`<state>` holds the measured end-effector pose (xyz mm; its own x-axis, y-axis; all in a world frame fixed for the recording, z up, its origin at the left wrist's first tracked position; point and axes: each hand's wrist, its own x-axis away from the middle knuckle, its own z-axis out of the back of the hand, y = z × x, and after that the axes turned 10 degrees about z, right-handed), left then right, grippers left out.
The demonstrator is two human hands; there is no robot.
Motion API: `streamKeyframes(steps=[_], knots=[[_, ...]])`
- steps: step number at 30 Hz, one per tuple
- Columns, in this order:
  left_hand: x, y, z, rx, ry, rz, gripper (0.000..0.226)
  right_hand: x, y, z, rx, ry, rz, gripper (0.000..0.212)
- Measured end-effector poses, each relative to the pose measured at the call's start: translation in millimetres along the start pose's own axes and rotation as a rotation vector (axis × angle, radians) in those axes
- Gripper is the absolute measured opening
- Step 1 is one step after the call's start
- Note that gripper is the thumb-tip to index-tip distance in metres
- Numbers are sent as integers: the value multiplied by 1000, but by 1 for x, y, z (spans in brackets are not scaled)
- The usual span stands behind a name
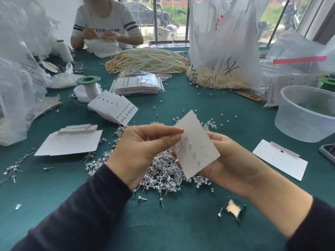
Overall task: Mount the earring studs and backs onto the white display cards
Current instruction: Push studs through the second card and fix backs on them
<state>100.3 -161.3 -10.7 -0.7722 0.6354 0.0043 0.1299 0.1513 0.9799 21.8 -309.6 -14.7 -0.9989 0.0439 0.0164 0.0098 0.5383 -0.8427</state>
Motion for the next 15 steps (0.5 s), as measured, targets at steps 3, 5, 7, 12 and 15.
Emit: streamKeyframes(steps=[3, 5, 7, 12, 15], knots=[[0, 0, 0, -11, 3, 16, 25, 0, 1, 1, -1, 4, 1, 38], [0, 0, -1, -3, 4, 25, 24, 0, 1, 0, -12, -3, 5, 34], [0, 0, -1, 21, 6, 35, 24, -1, 1, 0, -19, -12, 5, 32], [0, 0, -1, 34, 0, 63, 23, -3, 1, 4, -14, -25, -7, 30], [-1, -2, 1, 9, 5, 89, 24, -3, 1, 6, 10, -43, -7, 27]])
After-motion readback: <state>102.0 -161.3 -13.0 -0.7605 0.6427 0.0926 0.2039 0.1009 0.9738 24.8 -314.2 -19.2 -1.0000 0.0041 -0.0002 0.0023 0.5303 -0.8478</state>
